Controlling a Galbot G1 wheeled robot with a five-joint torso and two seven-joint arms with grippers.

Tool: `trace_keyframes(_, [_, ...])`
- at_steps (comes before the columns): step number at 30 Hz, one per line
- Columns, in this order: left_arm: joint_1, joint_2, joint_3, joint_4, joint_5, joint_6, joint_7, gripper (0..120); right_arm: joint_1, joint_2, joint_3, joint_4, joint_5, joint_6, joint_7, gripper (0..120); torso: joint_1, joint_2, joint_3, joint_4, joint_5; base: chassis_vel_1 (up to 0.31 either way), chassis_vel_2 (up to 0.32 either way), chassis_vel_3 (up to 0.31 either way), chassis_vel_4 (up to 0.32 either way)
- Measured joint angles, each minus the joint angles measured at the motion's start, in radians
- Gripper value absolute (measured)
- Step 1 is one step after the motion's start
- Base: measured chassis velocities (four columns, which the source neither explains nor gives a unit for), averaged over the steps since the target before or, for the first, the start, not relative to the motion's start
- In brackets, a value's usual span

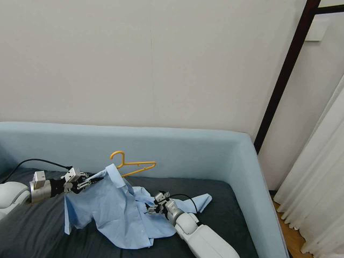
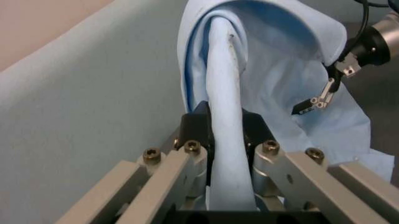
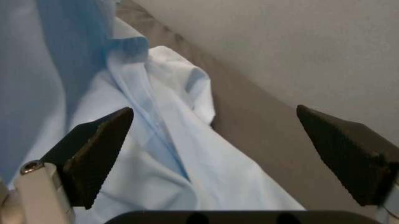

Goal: Pick up the clothes from the sofa and hang them on the clothes hanger.

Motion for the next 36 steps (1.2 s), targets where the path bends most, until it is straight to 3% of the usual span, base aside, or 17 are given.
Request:
trace_keyframes(6, [0.010, -0.008, -0.003, -0.013, 0.005, -0.001, -0.004, 8, 0.000, 0.029, 0.004, -0.047, -0.126, 0.003, 0.041, 100, 0.000, 0.000, 0.000, -0.0001, -0.0001, 0.000, 0.000, 0.000, 0.000])
trace_keyframes(9, [0.024, -0.012, -0.008, -0.021, 0.009, -0.004, -0.006, 8, 0.004, 0.060, 0.027, -0.098, -0.219, 0.005, 0.063, 90, 0.000, 0.000, 0.000, 0.0001, 0.0000, 0.000, 0.000, 0.000, 0.000])
trace_keyframes(11, [0.025, -0.012, -0.008, -0.021, 0.009, -0.004, -0.006, 8, 0.004, 0.060, 0.027, -0.098, -0.219, 0.005, 0.063, 90, 0.000, 0.000, 0.000, 0.0001, 0.0000, 0.000, 0.000, 0.000, 0.000])
trace_keyframes(13, [0.033, -0.012, -0.009, -0.027, 0.011, -0.006, -0.007, 8, 0.006, 0.066, 0.049, -0.136, -0.283, 0.006, 0.069, 77, 0.000, 0.000, 0.000, 0.0002, -0.0001, 0.000, 0.000, 0.000, 0.000])
trace_keyframes(17, [0.034, -0.008, -0.009, -0.029, 0.011, -0.007, -0.007, 8, 0.007, 0.066, 0.069, -0.164, -0.328, -0.003, 0.068, 63, 0.000, 0.000, 0.000, -0.0003, 0.0000, 0.000, 0.000, 0.000, 0.000])
trace_keyframes(29, [0.028, -0.020, -0.005, -0.025, 0.012, -0.006, -0.011, 8, 0.002, 0.066, 0.081, -0.177, -0.330, -0.009, 0.019, 22, 0.000, 0.000, 0.000, 0.0000, 0.0000, 0.000, 0.000, 0.000, 0.000])
trace_keyframes(33, [0.026, -0.023, -0.003, -0.022, 0.013, -0.005, -0.012, 8, 0.002, 0.065, 0.083, -0.185, -0.331, -0.009, 0.006, 3, 0.000, 0.000, 0.000, 0.0000, 0.0000, 0.000, 0.000, 0.000, 0.000])
trace_keyframes(36, [0.026, -0.024, -0.002, -0.020, 0.014, -0.005, -0.012, 8, 0.002, 0.065, 0.086, -0.187, -0.335, -0.009, 0.002, 0, 0.000, 0.000, 0.000, 0.0000, 0.0000, 0.000, 0.000, 0.000, 0.000])
